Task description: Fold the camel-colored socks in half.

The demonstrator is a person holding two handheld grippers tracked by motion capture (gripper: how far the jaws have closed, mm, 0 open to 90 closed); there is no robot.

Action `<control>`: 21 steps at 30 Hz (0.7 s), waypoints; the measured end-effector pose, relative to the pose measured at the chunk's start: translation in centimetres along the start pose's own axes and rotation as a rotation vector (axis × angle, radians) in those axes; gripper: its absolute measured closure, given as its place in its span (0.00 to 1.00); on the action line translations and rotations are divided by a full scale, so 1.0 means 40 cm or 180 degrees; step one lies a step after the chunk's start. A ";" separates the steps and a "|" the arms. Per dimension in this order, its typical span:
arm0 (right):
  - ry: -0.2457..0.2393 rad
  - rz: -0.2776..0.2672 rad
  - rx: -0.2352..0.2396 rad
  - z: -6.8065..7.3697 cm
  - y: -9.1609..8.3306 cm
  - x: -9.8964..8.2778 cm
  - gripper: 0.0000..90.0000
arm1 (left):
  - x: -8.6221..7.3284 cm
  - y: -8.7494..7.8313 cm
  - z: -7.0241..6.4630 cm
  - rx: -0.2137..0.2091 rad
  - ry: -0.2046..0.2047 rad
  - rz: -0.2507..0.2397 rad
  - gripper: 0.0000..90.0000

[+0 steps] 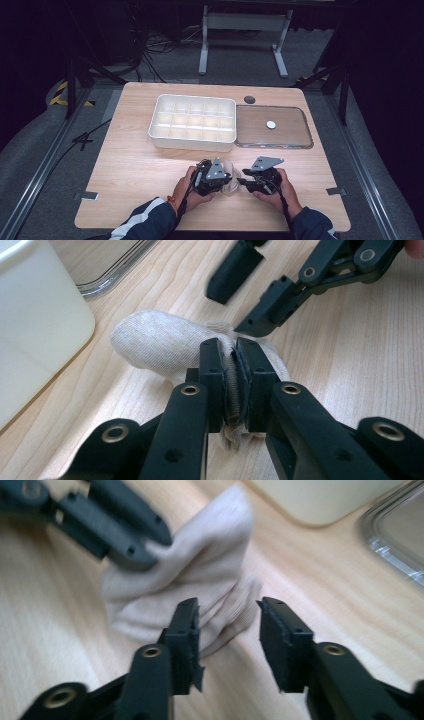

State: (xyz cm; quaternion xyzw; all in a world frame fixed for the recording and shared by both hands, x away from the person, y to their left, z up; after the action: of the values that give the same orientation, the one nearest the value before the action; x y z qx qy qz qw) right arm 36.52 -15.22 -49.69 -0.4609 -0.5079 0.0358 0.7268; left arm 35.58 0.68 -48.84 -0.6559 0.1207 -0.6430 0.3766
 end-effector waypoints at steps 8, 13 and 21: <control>-0.0068 0.0110 0.0055 0.020 0.024 -0.013 0.79 | 0.002 0.013 -0.022 -0.0086 0.0115 0.0043 0.87; -0.0109 0.0116 0.0002 0.017 0.018 -0.009 0.78 | 0.000 0.021 -0.037 -0.0047 0.0164 0.0073 0.87; 0.0114 -0.0547 0.0071 -0.005 -0.019 0.046 0.70 | -0.003 0.027 -0.039 -0.0063 0.0109 0.0059 0.87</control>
State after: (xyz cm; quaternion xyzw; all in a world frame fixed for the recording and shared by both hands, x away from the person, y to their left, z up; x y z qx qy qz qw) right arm 37.23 -14.82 -47.86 -0.4081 -0.5321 -0.0293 0.7412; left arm 34.47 -0.50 -49.82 -0.6473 0.1395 -0.6494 0.3739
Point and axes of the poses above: each handheld gripper's, and its own axes: y roughly forward along the jaws, x roughly out of its top, z roughly to its left, the point moved 5 cm from there along y, roughly forward along the jaws, and after that the axes turned 5 degrees about y, right-handed, at the moved point
